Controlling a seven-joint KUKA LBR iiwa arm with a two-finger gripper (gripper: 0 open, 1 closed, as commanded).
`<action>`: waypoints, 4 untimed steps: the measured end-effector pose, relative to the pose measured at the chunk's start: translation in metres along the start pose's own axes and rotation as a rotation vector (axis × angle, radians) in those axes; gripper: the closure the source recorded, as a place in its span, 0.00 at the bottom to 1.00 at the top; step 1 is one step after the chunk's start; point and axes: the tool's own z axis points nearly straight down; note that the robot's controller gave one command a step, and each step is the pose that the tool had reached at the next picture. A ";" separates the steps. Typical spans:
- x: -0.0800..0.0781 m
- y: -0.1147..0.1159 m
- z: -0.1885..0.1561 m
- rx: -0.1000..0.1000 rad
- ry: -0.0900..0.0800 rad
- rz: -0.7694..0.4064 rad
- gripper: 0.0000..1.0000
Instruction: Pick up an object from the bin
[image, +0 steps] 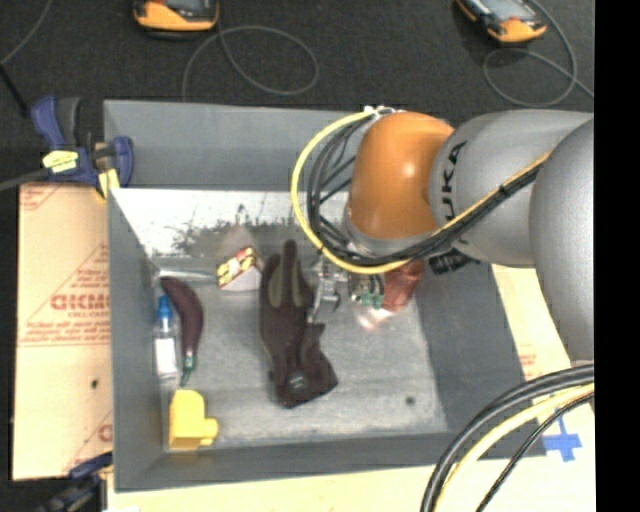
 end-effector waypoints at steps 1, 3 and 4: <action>0.000 0.000 0.000 0.000 0.000 -0.001 1.00; 0.000 0.000 0.000 0.000 0.000 0.000 1.00; 0.000 0.000 0.000 0.000 0.000 0.000 1.00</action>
Offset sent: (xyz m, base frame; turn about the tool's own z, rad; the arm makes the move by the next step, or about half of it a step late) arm 0.0000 0.0000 0.0000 0.0000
